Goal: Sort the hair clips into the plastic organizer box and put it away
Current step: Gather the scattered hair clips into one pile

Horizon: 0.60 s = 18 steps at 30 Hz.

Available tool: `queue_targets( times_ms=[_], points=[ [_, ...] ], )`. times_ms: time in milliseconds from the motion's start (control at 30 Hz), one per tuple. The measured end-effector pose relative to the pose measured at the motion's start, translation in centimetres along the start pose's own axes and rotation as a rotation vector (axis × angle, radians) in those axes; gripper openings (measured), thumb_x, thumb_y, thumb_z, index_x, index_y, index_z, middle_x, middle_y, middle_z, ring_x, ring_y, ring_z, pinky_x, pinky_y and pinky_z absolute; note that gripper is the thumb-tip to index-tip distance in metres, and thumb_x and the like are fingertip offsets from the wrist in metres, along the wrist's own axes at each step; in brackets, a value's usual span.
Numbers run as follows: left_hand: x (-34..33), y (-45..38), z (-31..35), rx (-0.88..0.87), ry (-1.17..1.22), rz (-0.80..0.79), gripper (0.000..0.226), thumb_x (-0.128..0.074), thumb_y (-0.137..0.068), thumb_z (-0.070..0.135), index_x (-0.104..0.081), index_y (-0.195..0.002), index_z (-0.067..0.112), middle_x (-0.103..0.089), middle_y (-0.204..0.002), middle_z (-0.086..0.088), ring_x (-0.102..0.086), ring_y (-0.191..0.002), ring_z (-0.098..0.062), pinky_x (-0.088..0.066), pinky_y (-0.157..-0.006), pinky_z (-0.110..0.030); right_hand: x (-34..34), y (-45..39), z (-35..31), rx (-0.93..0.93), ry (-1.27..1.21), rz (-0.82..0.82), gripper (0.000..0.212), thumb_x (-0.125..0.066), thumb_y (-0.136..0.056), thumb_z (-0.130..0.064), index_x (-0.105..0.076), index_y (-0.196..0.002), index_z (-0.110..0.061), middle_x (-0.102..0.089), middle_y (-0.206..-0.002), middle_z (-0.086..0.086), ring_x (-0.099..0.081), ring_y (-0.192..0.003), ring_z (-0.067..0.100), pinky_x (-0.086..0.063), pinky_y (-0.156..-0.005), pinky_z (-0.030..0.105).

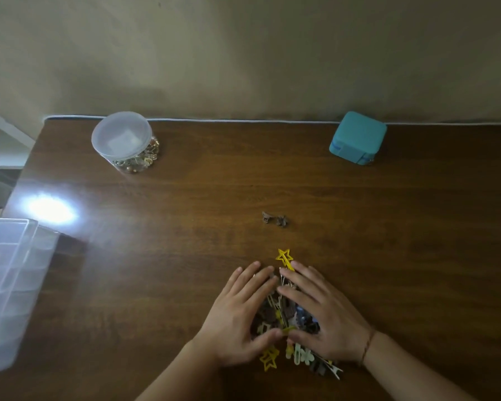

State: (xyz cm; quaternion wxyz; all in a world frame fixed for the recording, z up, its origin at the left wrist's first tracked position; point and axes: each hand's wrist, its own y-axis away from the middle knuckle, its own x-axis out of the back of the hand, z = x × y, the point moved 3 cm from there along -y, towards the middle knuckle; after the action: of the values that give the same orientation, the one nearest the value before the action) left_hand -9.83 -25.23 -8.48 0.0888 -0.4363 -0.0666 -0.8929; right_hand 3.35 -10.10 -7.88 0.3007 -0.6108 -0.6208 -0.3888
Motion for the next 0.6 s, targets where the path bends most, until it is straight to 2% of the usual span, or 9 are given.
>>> queue_targets(
  times_ms=[133,200,267,367,500,600],
  points=[
    [1.2,-1.5,-0.2,0.051,0.041,0.070,0.077,-0.037,-0.093,0.068,-0.026,-0.155,0.025,-0.014,-0.165,0.010,-0.003,-0.153,-0.015,-0.009,-0.122,-0.049,1.7,-1.1,0.3,-0.013,-0.042,0.042,0.067,-0.043,-0.091,-0.063,-0.030,-0.148,-0.030,-0.012,-0.160,-0.012,-0.001,-0.149,0.014,-0.010,-0.120,0.041],
    [2.5,-4.1,-1.0,0.115,0.046,0.115,0.078,-0.032,-0.093,0.070,-0.025,-0.156,0.025,-0.015,-0.165,0.009,-0.001,-0.152,-0.012,-0.007,-0.123,-0.048,3.4,-3.4,1.2,-0.070,-0.055,0.035,0.067,-0.038,-0.091,-0.064,-0.028,-0.149,-0.031,-0.009,-0.160,-0.014,0.003,-0.148,0.007,-0.009,-0.119,0.035],
    [3.4,-6.9,-2.0,0.168,0.009,0.094,0.082,-0.023,-0.092,0.074,-0.022,-0.157,0.025,-0.015,-0.165,0.009,0.003,-0.152,-0.010,-0.004,-0.123,-0.048,4.6,-6.0,2.2,-0.125,-0.038,-0.008,0.072,-0.031,-0.090,-0.068,-0.022,-0.151,-0.031,-0.006,-0.160,-0.016,0.006,-0.146,0.000,-0.012,-0.120,0.035],
    [3.7,-9.1,-2.8,0.184,-0.058,0.036,0.089,-0.012,-0.088,0.080,-0.021,-0.157,0.025,-0.017,-0.164,0.008,0.005,-0.152,-0.009,0.000,-0.122,-0.048,5.2,-8.3,3.5,-0.152,-0.011,-0.065,0.082,-0.022,-0.086,-0.075,-0.018,-0.152,-0.026,-0.006,-0.161,-0.013,0.003,-0.146,0.002,-0.014,-0.121,0.039],
    [3.6,-7.9,-2.6,0.126,-0.052,0.050,0.081,-0.022,-0.091,0.075,-0.033,-0.153,0.024,-0.031,-0.159,0.009,-0.005,-0.152,-0.009,-0.004,-0.122,-0.050,4.4,-7.1,3.4,-0.090,0.026,-0.101,0.077,-0.035,-0.090,-0.067,-0.015,-0.153,-0.026,-0.004,-0.161,-0.012,0.006,-0.146,0.001,-0.007,-0.122,0.034],
    [2.8,-5.7,-1.6,0.068,-0.048,0.019,0.077,-0.028,-0.093,0.073,-0.034,-0.153,0.024,-0.031,-0.159,0.010,-0.004,-0.151,-0.008,-0.006,-0.121,-0.052,3.3,-4.7,2.5,-0.041,0.035,-0.124,0.077,-0.036,-0.092,-0.067,-0.011,-0.153,-0.027,0.002,-0.161,-0.014,0.011,-0.145,-0.002,-0.001,-0.120,0.030]
  ],
)
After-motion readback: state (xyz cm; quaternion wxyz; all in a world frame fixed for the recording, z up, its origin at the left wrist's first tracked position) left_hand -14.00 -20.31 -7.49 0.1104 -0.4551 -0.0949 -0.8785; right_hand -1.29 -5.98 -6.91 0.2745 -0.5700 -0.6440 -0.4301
